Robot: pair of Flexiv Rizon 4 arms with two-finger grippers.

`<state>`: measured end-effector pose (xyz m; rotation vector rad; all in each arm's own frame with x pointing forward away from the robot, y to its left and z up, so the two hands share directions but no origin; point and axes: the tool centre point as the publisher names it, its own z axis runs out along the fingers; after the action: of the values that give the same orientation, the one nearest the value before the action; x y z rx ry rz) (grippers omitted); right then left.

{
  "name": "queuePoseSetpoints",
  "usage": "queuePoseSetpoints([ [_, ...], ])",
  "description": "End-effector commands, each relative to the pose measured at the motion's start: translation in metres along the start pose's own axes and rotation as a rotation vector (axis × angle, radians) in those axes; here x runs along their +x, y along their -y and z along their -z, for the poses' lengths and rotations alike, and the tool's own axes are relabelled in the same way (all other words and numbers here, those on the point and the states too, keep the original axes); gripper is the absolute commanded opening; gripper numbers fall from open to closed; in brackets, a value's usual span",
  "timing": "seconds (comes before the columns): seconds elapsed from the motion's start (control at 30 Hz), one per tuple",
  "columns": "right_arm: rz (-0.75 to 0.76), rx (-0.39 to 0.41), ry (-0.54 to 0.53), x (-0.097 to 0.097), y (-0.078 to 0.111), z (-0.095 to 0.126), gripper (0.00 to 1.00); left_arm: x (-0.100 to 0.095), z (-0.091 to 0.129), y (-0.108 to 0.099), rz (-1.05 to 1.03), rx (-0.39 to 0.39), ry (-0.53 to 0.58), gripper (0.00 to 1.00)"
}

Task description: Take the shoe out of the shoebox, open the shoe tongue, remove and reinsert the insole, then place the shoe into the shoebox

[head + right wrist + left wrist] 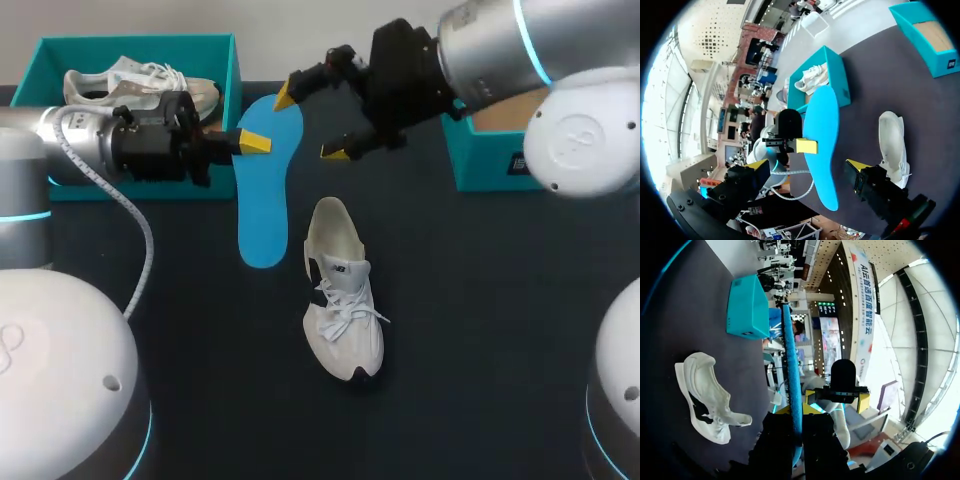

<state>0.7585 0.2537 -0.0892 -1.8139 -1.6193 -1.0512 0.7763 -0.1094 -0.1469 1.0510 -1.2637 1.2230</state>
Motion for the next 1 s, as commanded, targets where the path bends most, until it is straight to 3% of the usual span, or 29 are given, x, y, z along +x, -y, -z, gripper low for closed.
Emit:
queuePoseSetpoints([
  [0.03,-0.009,-0.029,0.502,0.007,0.004,-0.001,1.0,0.0,0.0,-0.002,-0.001,0.001,0.001,0.0],
  [0.37,-0.042,-0.04,0.759,0.014,0.004,-0.003,1.0,0.0,0.0,-0.002,-0.001,0.001,0.001,0.0],
  [0.77,-0.042,-0.04,0.759,0.014,0.004,-0.003,1.0,0.0,0.0,-0.002,-0.001,0.001,0.001,0.0],
  [0.83,-0.01,-0.031,0.85,0.02,0.003,-0.011,1.0,0.0,0.0,-0.002,-0.001,0.001,0.001,0.0],
  [1.0,0.068,-0.029,0.922,0.029,0.002,-0.021,1.0,0.0,0.0,-0.002,-0.001,0.001,0.001,0.0],
])
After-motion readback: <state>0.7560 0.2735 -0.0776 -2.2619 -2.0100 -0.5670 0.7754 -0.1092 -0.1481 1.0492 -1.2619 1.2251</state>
